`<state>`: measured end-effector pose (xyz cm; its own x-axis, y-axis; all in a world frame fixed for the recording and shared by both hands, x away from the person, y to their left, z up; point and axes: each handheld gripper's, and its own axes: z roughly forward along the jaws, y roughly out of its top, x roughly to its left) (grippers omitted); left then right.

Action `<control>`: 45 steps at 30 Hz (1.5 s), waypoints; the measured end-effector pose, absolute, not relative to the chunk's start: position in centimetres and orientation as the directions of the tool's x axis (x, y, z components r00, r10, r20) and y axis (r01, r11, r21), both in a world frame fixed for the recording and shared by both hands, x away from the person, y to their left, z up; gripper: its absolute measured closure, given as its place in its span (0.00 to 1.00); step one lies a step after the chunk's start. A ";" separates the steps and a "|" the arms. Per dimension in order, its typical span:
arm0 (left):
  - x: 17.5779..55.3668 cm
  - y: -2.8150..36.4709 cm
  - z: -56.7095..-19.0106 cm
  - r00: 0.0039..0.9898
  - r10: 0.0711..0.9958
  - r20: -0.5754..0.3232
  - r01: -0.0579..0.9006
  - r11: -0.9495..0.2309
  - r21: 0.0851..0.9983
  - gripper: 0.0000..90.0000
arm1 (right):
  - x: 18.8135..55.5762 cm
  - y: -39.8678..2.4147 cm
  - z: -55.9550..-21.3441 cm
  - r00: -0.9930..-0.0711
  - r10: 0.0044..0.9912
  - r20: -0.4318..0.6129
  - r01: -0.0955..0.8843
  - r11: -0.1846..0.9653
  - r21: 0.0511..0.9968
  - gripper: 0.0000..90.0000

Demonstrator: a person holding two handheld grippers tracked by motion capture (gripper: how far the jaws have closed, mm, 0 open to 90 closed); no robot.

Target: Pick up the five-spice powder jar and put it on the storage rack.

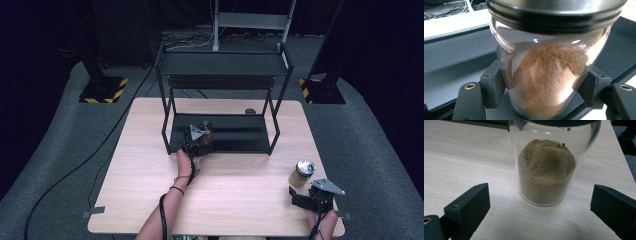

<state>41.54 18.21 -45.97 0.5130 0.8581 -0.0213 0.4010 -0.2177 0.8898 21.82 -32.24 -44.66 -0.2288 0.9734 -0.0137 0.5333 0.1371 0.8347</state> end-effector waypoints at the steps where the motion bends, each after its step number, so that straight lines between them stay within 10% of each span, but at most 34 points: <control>1: 41.6 18.2 -46.0 0.512 0.859 -0.020 0.401 -0.219 0.889 0.35 | 21.8 -32.2 -44.6 -0.229 0.973 -0.014 0.534 0.138 0.834 0.02; 18: 42.0 18.0 -45.3 0.525 0.851 -0.001 0.417 -0.256 0.872 0.34 | 21.8 -32.2 -44.6 -0.230 0.973 -0.014 0.535 0.138 0.834 0.02; 29: 42.4 19.4 -43.1 0.549 0.835 -0.017 0.495 -0.308 0.812 0.09 | 21.9 -32.2 -44.6 -0.230 0.973 -0.015 0.535 0.139 0.833 0.02; 45: 38.5 21.0 -39.5 0.620 0.781 0.075 0.524 -0.484 0.701 0.00 | 22.0 -32.0 -44.5 -0.231 0.973 -0.022 0.541 0.147 0.828 0.01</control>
